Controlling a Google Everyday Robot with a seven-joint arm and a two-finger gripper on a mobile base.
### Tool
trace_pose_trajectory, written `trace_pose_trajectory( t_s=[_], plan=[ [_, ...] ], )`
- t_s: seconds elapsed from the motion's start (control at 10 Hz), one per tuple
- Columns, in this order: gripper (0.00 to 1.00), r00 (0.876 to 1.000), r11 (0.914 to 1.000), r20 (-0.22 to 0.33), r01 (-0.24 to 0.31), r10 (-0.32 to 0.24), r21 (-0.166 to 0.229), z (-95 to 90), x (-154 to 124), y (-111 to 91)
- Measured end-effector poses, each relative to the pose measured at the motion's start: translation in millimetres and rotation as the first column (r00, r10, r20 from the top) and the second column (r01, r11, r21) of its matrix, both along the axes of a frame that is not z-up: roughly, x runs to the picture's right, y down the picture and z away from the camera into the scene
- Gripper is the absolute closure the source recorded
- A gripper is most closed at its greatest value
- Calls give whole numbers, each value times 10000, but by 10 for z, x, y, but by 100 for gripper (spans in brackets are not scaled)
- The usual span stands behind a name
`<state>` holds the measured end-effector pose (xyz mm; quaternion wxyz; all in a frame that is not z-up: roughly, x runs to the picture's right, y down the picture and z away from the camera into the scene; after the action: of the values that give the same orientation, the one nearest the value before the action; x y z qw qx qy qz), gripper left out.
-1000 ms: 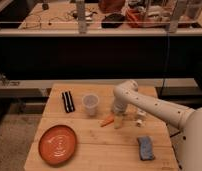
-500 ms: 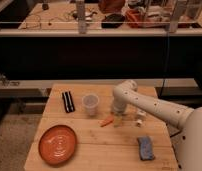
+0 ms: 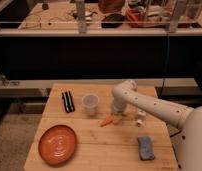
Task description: Drag the pepper across the table
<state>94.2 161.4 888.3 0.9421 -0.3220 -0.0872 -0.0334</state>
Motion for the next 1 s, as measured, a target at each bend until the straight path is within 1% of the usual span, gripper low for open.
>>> trace_pose_trajectory(
  t_s=[0.5,0.8,1.0],
  plan=[
    [45,10000,10000,-43,13,-13,-14,-14,0,13],
    [45,10000,10000,-56,-7,8,54,-42,6,-5],
    [52,10000,9999,-52,-2,3,120,-60,0,-23]
  ],
)
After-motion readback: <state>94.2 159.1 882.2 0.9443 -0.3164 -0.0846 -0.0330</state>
